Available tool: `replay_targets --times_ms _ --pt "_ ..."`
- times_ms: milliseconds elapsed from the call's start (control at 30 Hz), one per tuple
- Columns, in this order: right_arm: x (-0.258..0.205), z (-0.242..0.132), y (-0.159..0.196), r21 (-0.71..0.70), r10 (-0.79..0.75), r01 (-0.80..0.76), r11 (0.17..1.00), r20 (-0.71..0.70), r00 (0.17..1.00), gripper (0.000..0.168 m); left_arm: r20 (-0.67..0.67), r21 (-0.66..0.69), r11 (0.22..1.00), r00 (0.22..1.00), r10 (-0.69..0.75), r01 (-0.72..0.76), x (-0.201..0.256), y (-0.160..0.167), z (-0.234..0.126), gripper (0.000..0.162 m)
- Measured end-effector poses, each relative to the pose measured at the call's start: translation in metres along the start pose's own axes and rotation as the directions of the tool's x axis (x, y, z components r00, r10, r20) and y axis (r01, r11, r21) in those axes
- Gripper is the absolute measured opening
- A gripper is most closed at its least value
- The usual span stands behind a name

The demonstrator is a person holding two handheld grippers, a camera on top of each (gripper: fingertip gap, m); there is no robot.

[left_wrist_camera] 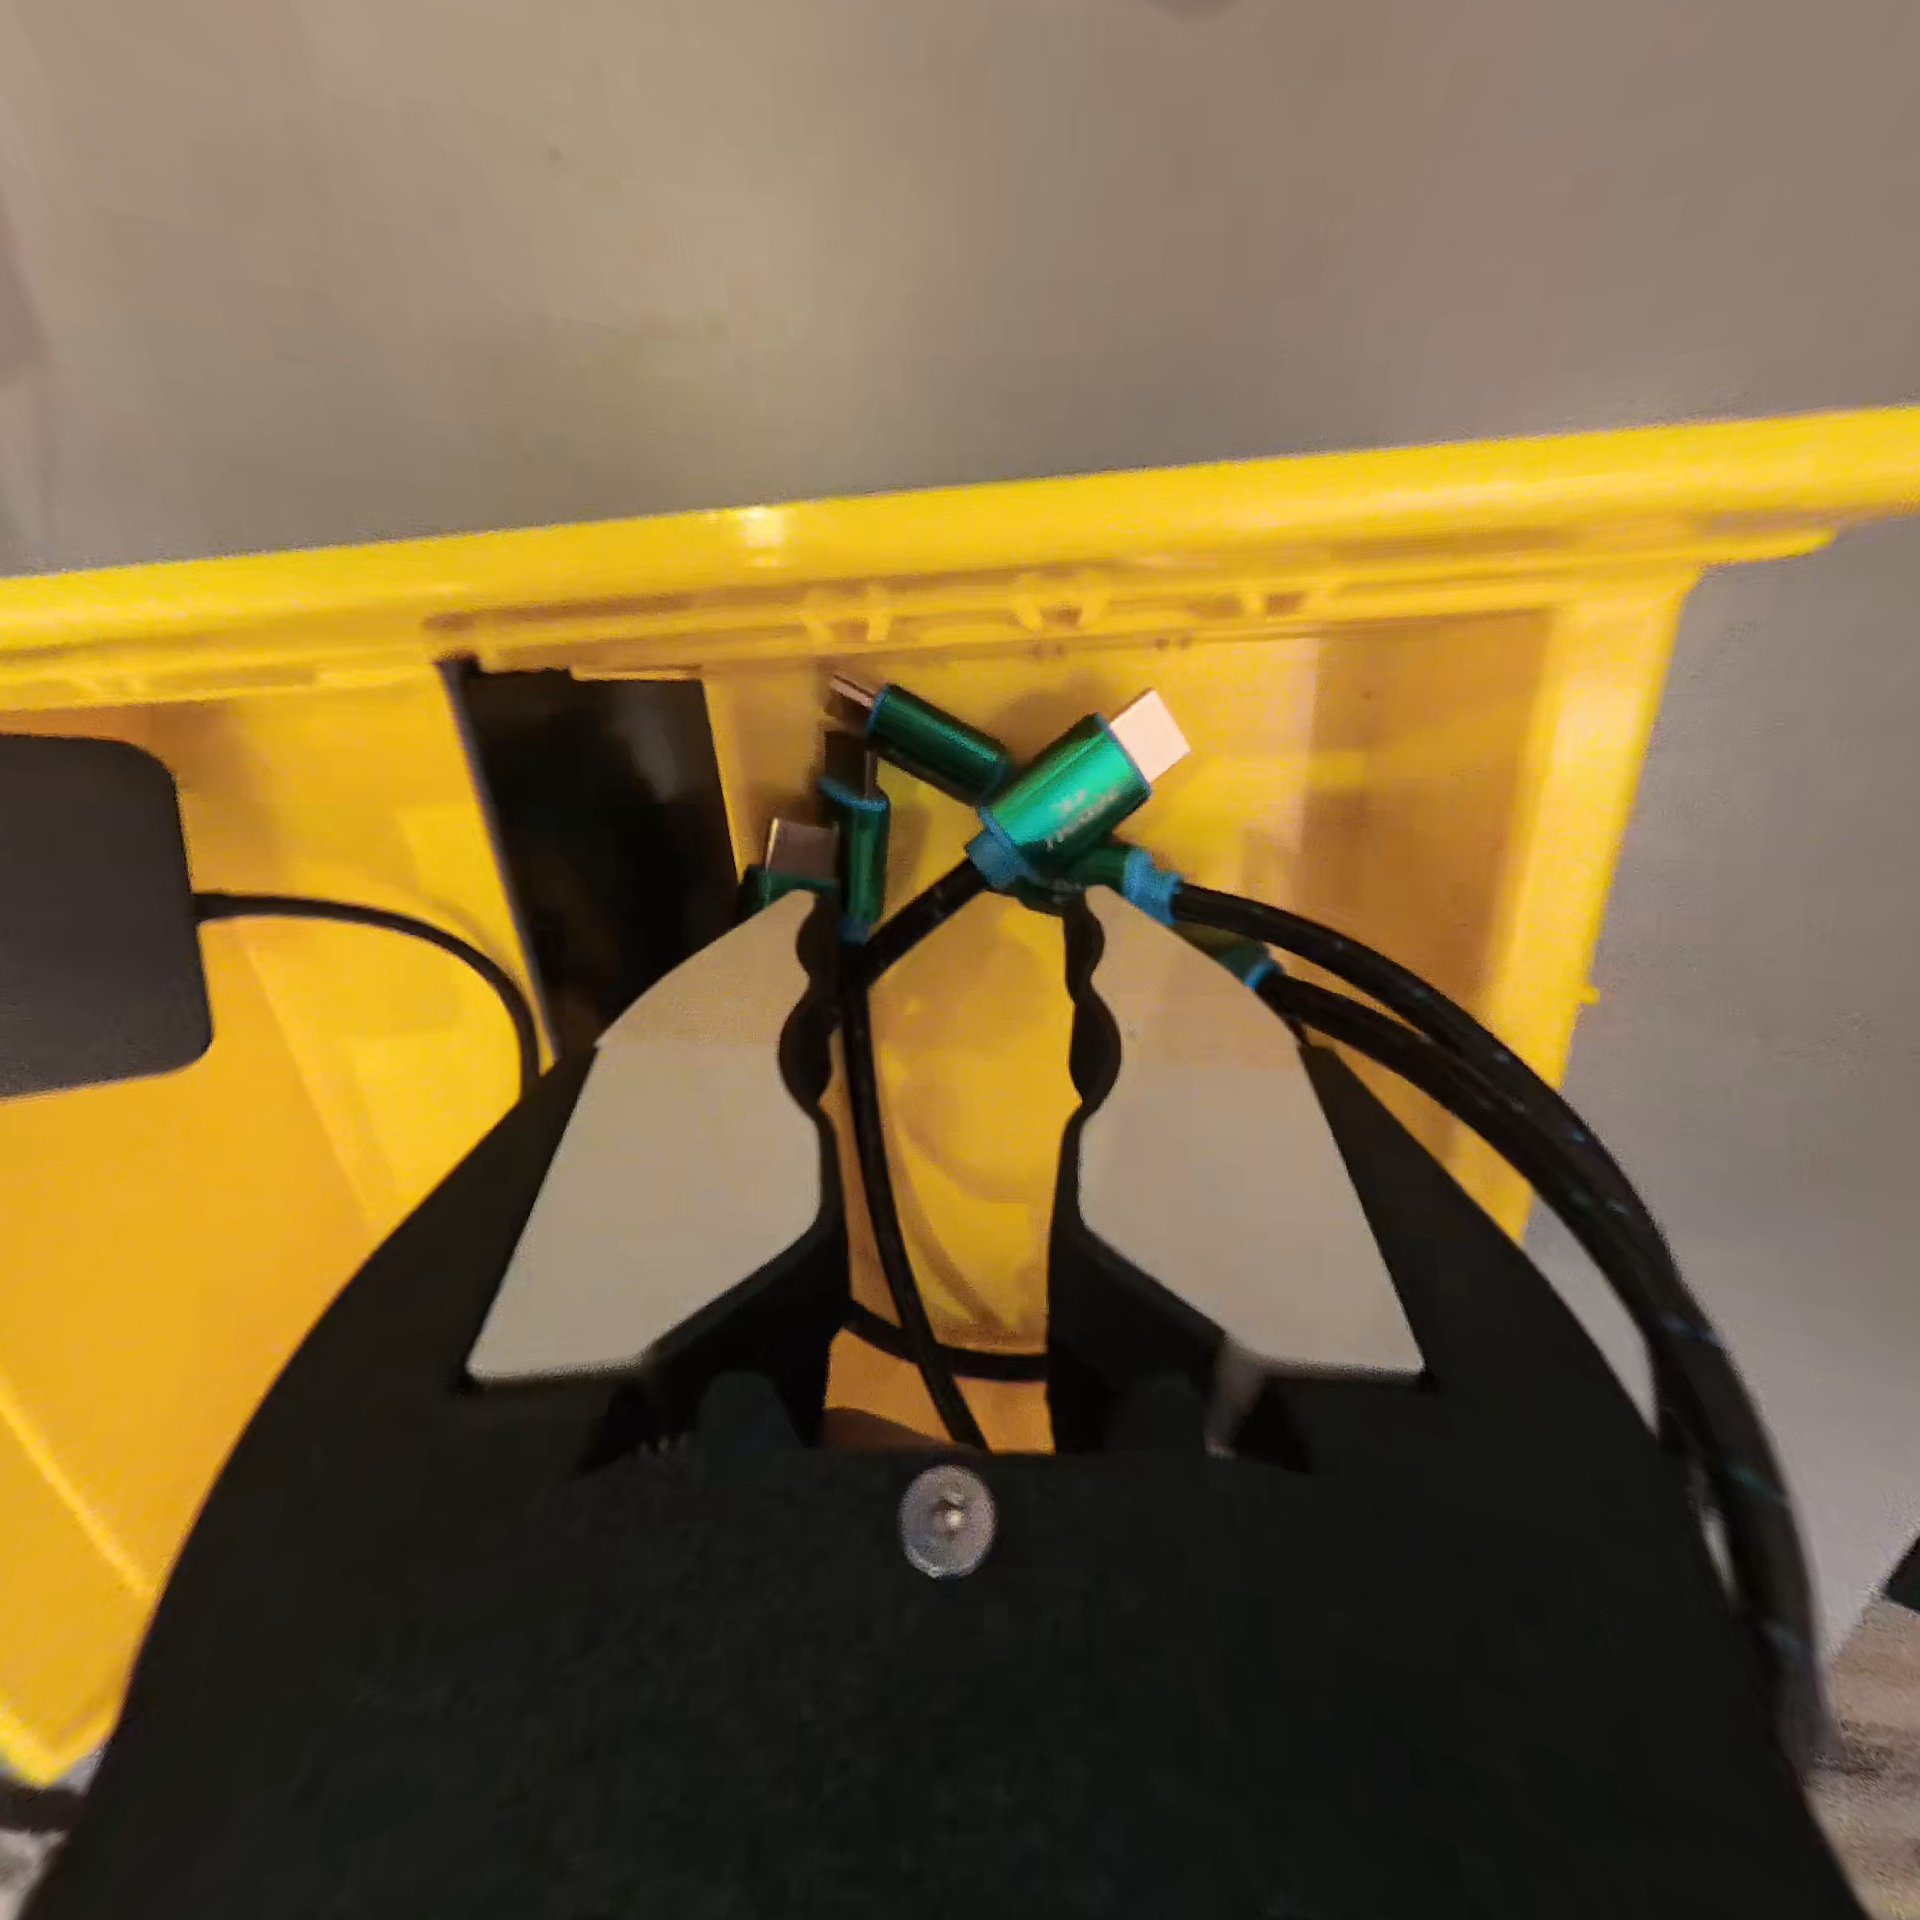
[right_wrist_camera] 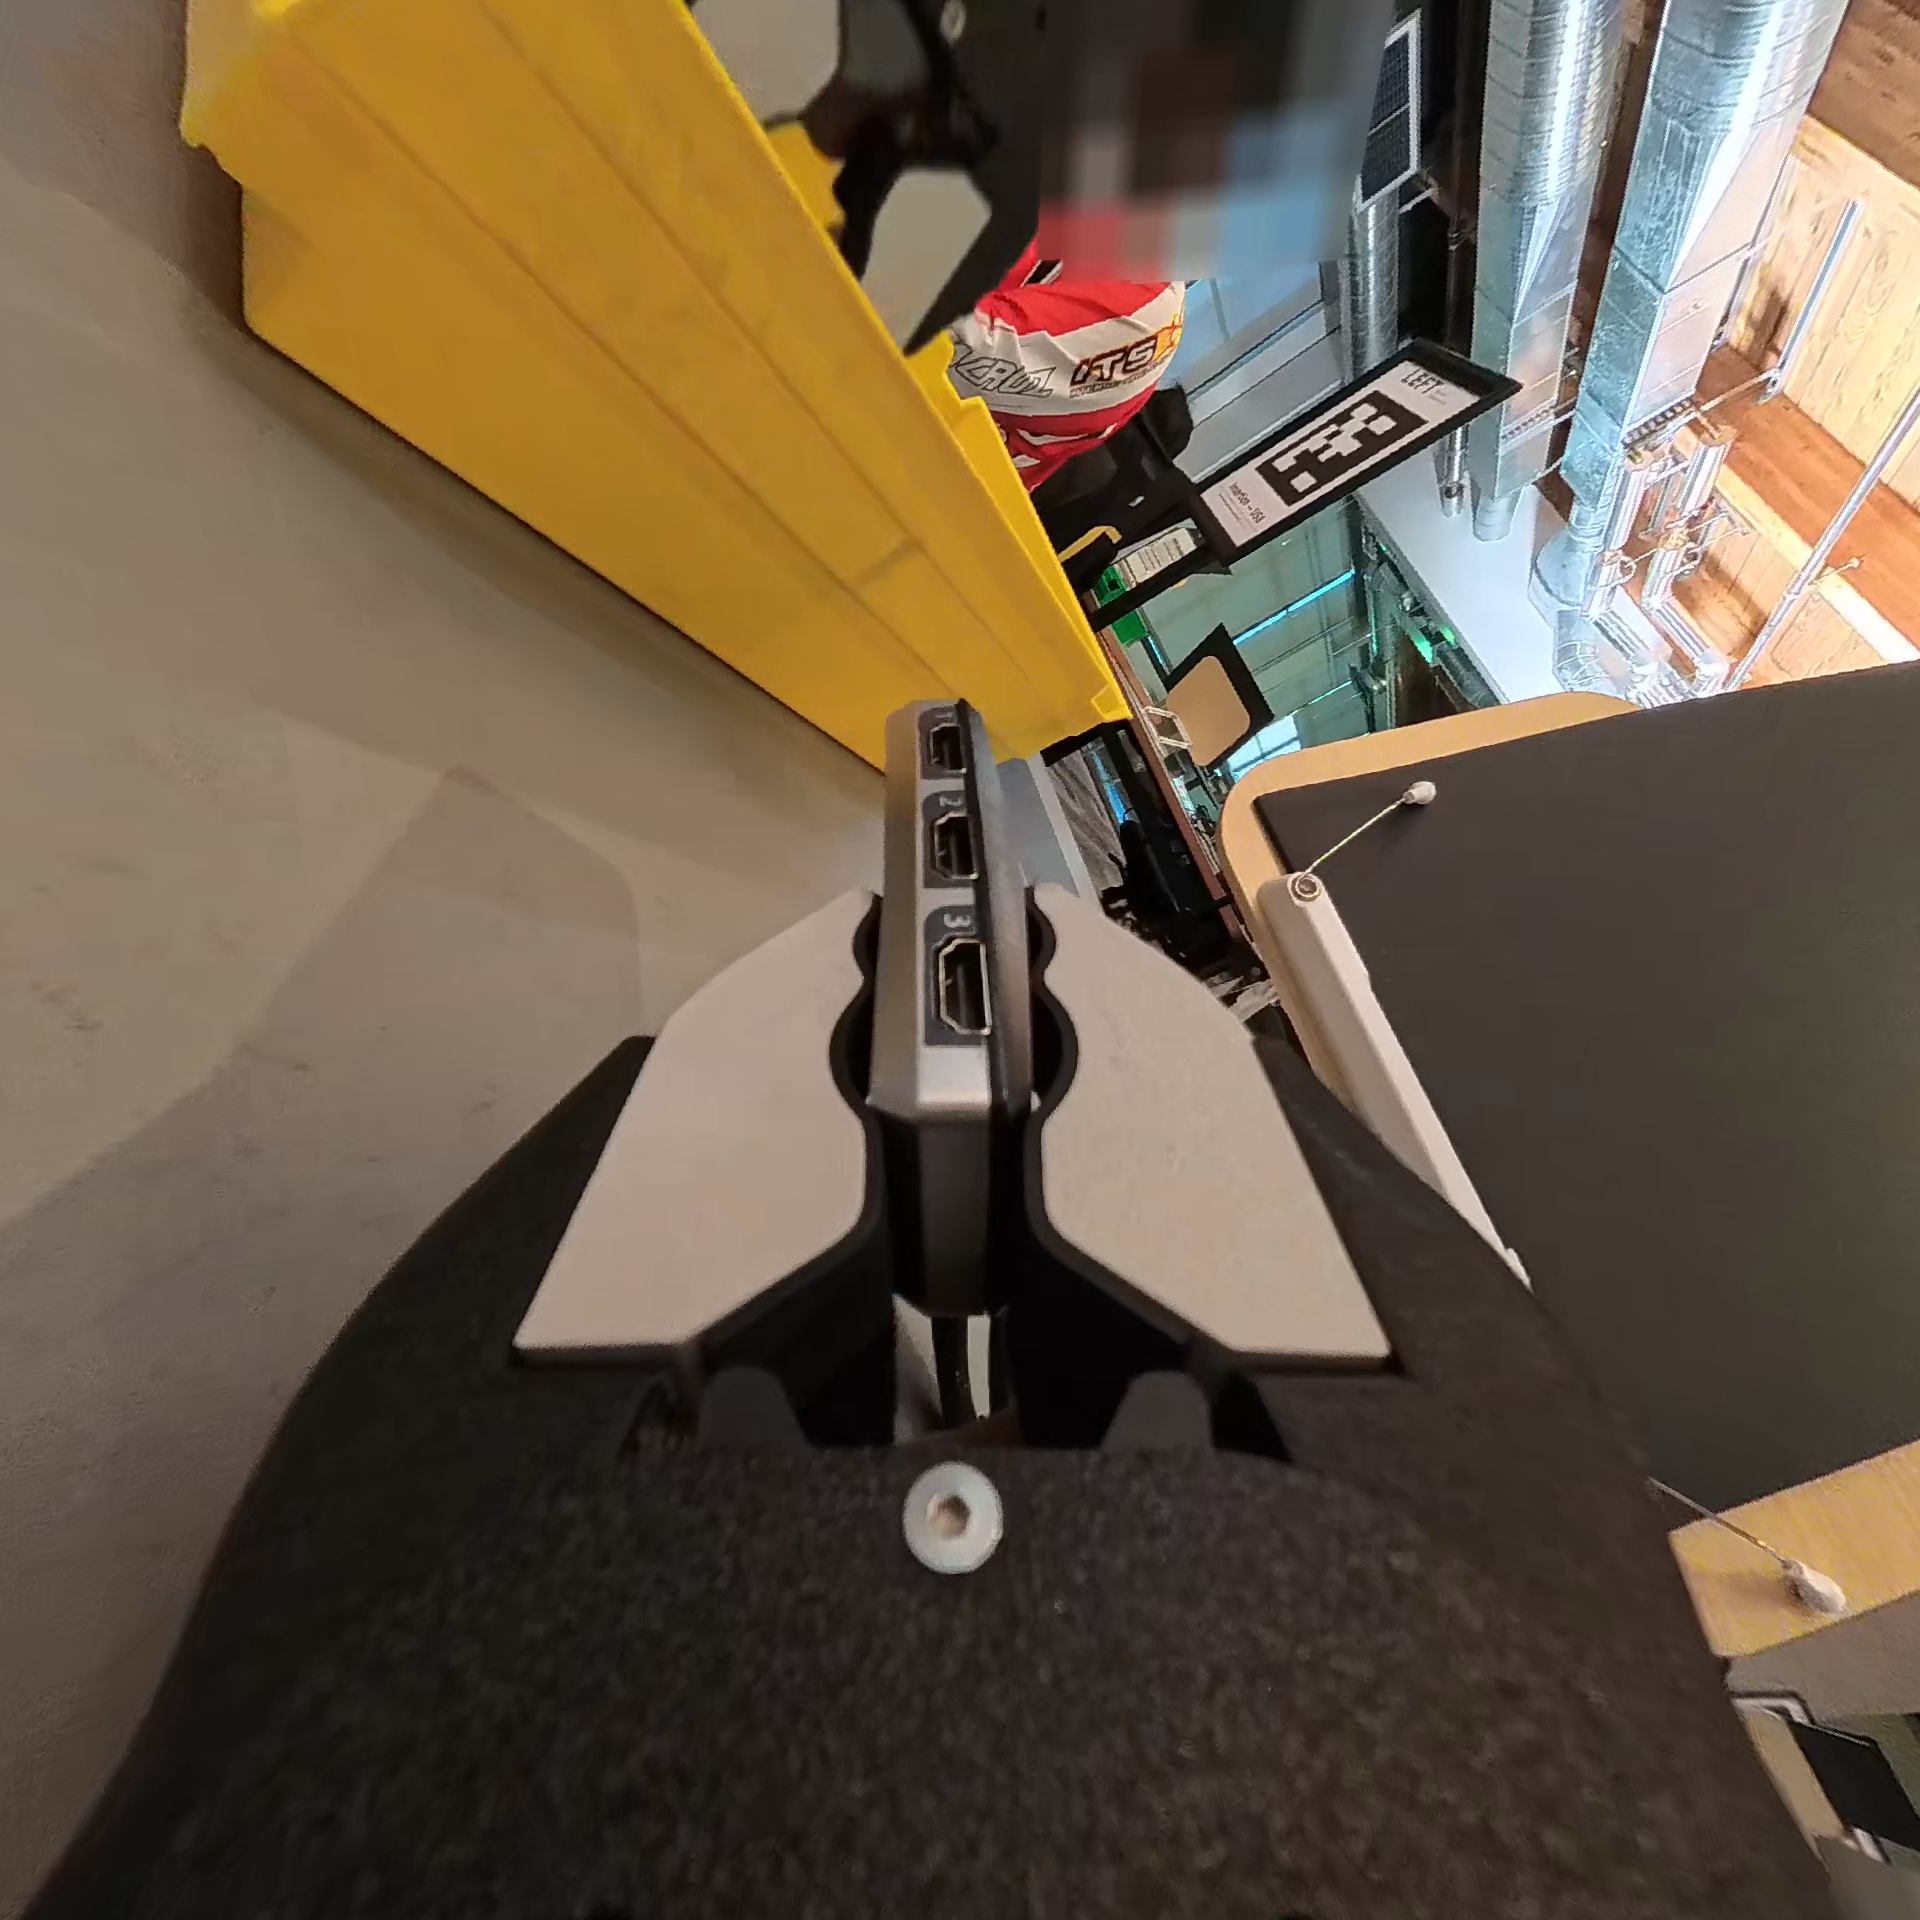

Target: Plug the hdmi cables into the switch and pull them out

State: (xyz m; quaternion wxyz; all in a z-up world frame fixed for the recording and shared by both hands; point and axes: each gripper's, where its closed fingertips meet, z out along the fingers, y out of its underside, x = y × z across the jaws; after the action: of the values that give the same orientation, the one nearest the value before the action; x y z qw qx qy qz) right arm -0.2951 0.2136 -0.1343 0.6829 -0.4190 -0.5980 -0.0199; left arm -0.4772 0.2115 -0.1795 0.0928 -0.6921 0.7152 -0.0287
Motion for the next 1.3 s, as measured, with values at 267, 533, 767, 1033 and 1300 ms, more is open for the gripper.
replay_targets --times_ms 267,533,767,1033,1300 --pt "0.002 0.000 0.001 0.006 0.040 -0.040 0.999 0.014 0.999 0.024 0.037 -0.001 0.991 0.990 0.137 -0.137 -0.004 0.003 0.008 0.015" --pt "0.003 0.000 0.001 0.006 0.043 -0.044 0.999 0.007 0.999 0.024 0.227 0.130 0.990 0.973 0.027 -0.058 -0.036 0.001 -0.059 0.009" --pt "0.006 -0.001 0.001 0.009 0.051 -0.051 0.999 -0.006 0.999 0.023 0.459 0.180 0.984 0.884 -0.092 0.009 -0.067 0.014 -0.119 0.007" --pt "0.007 -0.002 0.001 0.010 0.049 -0.048 0.999 -0.012 0.999 0.023 0.662 0.112 0.992 0.740 -0.120 0.061 -0.082 0.041 -0.184 0.006" --pt "0.006 -0.001 0.001 0.008 0.043 -0.043 0.999 -0.010 0.999 0.023 0.745 0.060 0.991 0.655 -0.122 0.116 -0.077 0.063 -0.248 0.006"
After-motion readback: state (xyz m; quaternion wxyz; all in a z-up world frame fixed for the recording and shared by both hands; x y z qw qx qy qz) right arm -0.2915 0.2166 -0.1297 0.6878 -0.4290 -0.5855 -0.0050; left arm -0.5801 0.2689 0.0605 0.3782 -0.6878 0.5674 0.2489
